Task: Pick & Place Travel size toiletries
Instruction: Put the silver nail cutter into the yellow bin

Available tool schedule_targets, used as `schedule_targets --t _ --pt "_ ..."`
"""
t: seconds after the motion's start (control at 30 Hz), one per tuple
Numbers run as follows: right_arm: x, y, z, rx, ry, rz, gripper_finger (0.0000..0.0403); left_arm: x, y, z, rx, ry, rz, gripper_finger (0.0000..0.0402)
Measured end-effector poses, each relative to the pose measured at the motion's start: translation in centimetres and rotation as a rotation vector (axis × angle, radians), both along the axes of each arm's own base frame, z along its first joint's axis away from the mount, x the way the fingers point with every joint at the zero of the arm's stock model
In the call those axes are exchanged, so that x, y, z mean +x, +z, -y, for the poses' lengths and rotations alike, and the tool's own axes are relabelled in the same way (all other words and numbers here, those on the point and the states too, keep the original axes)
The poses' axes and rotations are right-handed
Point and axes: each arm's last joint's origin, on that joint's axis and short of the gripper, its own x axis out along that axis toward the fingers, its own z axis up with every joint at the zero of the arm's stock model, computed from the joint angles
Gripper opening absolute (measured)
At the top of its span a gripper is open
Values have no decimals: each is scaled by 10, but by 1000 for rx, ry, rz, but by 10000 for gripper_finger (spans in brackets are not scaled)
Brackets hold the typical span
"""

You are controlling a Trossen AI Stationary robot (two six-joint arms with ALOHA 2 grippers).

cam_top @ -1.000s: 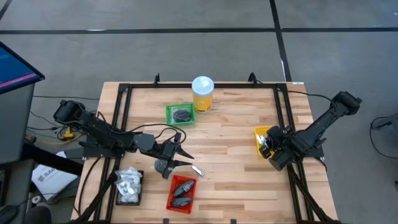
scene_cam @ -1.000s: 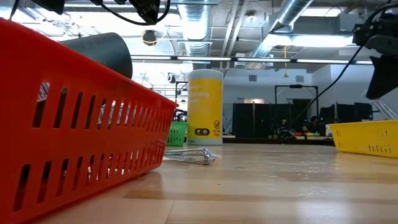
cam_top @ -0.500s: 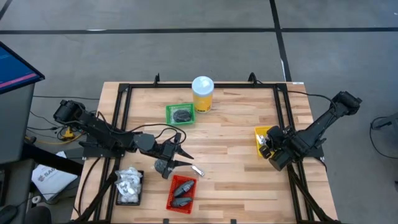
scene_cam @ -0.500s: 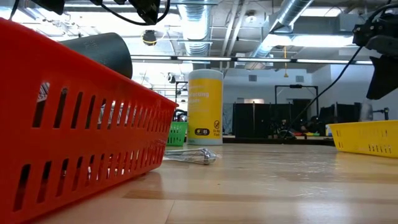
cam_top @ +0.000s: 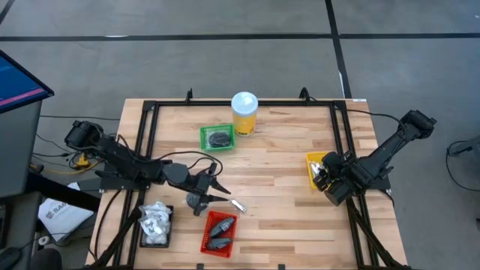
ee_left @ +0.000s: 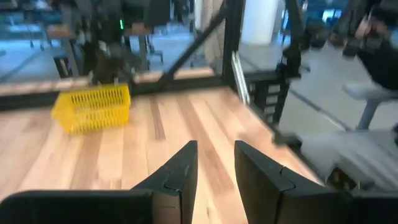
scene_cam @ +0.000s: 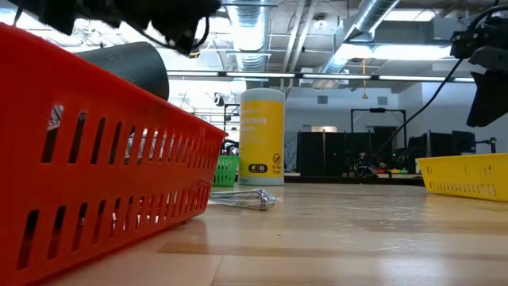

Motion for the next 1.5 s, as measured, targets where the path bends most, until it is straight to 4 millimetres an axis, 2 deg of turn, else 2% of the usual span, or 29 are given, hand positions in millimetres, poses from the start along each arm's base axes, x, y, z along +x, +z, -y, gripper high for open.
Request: schedule_targets --t 0.23,0.4,0.6,0.93,1.5 --pt "0 0 0 2 0 2 181 -1 -20 -2 9 10 -116 97" --pt "0 0 0 4 0 5 173 9 -34 -2 37 20 -182 97" --pt "1 0 -1 8 9 8 168 24 -53 -12 66 55 -309 97" --pt "2 0 -1 11 9 12 168 37 -71 -18 82 11 -492 97" --pt "3 0 -2 14 28 13 166 47 -98 -15 170 -25 -582 97"
